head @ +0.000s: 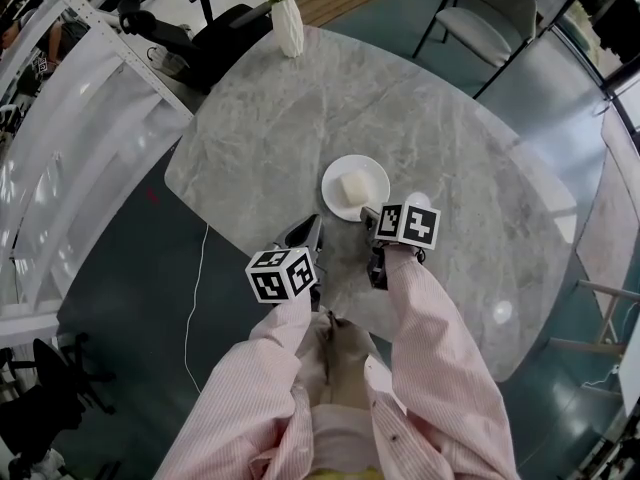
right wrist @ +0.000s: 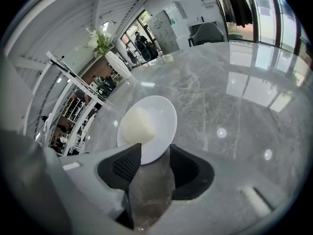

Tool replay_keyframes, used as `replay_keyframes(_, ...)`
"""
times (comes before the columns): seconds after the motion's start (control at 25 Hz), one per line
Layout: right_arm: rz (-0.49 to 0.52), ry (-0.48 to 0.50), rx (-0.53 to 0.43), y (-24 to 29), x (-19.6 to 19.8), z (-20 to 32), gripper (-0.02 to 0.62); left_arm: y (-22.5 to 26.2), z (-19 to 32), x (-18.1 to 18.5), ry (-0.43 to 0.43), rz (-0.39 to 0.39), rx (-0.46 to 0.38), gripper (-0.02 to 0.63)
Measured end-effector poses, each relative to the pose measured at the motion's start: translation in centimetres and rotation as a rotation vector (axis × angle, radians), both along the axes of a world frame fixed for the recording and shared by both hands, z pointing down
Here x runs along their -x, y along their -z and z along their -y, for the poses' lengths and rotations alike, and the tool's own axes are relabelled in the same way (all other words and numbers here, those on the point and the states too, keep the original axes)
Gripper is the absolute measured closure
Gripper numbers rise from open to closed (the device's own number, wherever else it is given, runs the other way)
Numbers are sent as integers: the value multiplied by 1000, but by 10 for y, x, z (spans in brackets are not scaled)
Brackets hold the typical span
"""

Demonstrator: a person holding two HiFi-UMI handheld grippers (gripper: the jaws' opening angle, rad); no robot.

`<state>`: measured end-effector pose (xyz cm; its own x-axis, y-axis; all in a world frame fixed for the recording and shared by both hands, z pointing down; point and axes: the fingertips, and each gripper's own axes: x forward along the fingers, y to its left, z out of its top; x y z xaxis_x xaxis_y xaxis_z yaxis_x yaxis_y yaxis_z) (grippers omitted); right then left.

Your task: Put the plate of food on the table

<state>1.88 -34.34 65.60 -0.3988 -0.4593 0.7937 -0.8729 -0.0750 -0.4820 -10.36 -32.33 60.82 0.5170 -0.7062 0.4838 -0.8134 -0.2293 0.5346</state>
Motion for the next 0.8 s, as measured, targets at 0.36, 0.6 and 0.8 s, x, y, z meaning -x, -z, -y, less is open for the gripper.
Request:
replay_keyframes(0.36,-24,56,-73,31,0,0,449,16,-2,-4,-23,7,-27,614)
replay_keyframes(0.6,-9,99,-144,54,0,-7,497,39,-5,-6,-52,21,-80,615)
replay_keyframes(0.8,-2,129,-260,84,0,-5,571,64,-2,-5,-71,35,-142,614)
